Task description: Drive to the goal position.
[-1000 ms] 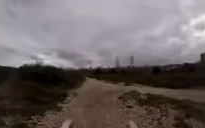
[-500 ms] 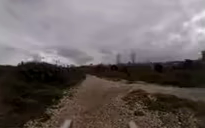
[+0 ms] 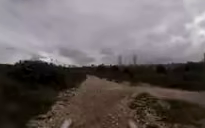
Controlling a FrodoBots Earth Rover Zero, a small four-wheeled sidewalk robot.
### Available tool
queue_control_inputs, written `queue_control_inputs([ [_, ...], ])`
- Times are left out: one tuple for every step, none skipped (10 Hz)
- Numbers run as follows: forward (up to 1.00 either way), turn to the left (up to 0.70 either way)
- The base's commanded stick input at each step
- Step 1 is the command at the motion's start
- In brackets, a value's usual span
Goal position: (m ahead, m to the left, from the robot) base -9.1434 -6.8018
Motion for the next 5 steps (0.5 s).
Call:
queue_control_inputs([
  [0.70,0.00],
  [0.70,0.00],
  [0.70,0.00],
  [0.70,0.00],
  [0.70,-0.28],
])
